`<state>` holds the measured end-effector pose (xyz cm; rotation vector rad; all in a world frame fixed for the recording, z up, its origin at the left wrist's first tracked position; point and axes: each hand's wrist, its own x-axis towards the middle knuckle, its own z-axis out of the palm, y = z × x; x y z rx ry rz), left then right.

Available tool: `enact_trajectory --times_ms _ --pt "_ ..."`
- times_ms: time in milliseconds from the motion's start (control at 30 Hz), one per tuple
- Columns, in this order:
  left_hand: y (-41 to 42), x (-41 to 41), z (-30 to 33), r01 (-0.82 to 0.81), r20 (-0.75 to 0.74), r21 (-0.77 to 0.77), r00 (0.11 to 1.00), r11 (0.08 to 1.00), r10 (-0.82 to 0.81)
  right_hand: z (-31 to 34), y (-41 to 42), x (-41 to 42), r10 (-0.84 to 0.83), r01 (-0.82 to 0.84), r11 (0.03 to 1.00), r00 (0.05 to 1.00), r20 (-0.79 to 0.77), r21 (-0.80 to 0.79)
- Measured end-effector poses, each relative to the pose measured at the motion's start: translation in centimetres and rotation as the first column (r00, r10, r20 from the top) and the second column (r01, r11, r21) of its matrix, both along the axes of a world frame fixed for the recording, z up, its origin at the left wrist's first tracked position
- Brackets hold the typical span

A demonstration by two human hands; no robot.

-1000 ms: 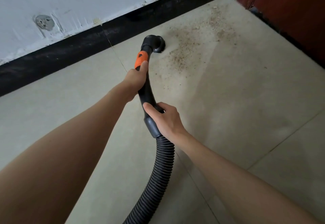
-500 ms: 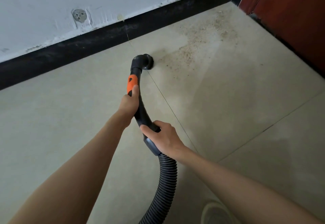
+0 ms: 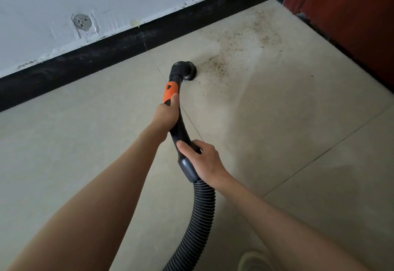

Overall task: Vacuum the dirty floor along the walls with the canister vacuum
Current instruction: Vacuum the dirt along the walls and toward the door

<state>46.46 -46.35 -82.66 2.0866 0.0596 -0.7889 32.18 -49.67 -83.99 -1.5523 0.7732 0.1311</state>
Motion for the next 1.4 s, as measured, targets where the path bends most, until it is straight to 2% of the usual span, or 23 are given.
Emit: enact_trajectory --times_ms 333,533,733,900,1067,1233,1400 --pt "-7.7 1.4 0.4 0.173 0.055 0.093 0.982 0.980 -0.179 -0.9 -5.4 1.3 -0.177 0.171 0.980 0.982 0.061 0.100" --pt "-11.1 2.3 0.2 0.239 0.092 0.134 0.963 0.962 -0.252 -1.8 -7.8 2.5 -0.267 0.260 0.961 0.961 0.068 0.097" --pt "-12.0 3.5 0.1 0.260 0.101 0.160 0.955 0.952 -0.278 -1.9 -8.3 3.8 -0.287 0.282 0.957 0.956 0.069 0.071" --pt "-10.7 4.1 -0.1 0.224 0.100 0.114 0.967 0.968 -0.235 -1.5 -7.2 4.1 -0.245 0.240 0.968 0.968 0.061 0.077" --pt "-6.5 4.4 -0.4 0.046 0.118 0.089 0.991 0.995 -0.056 -0.7 -4.1 3.7 -0.106 0.103 0.989 0.994 0.025 0.102" --pt "-0.4 2.3 -0.9 -0.068 0.070 0.092 0.996 0.993 0.062 -0.2 0.3 1.8 0.097 -0.098 0.995 0.994 -0.055 -0.004" --pt "3.2 -1.1 -1.1 -0.140 0.052 0.017 0.989 0.990 0.139 -0.1 3.0 -1.0 0.166 -0.168 0.986 0.983 -0.078 -0.010"
